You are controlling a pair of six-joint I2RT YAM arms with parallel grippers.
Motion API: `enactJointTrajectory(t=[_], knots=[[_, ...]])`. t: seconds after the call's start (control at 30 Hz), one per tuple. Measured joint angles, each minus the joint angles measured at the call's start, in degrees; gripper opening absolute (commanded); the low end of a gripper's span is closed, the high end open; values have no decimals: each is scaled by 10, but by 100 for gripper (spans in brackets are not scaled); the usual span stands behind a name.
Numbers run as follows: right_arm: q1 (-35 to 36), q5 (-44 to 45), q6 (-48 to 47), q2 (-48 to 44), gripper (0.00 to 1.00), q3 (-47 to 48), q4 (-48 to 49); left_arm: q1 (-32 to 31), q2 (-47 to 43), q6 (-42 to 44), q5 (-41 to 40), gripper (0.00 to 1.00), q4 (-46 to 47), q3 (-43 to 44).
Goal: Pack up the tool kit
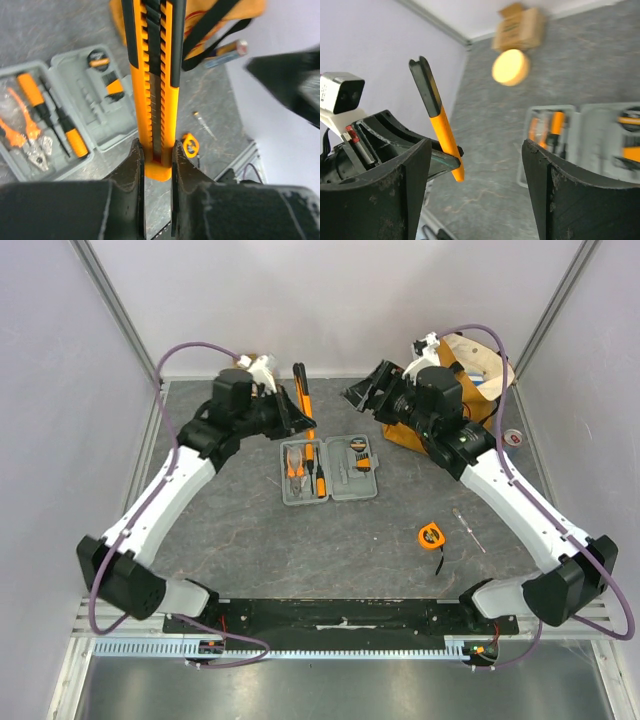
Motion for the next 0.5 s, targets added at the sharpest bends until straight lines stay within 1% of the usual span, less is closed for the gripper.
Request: enactJointTrajectory(t=[0.2, 0.37, 0.5], knots=[[-1, 93, -26, -15, 78, -18, -88, -59, 127, -19, -108, 2, -71, 27], [-4, 124, -39, -26, 78, -35, -117, -78, 219, -35, -143, 2, -109, 38], [-11, 136, -43, -30, 78, -54, -127, -87, 277, -44, -151, 2, -127, 57]])
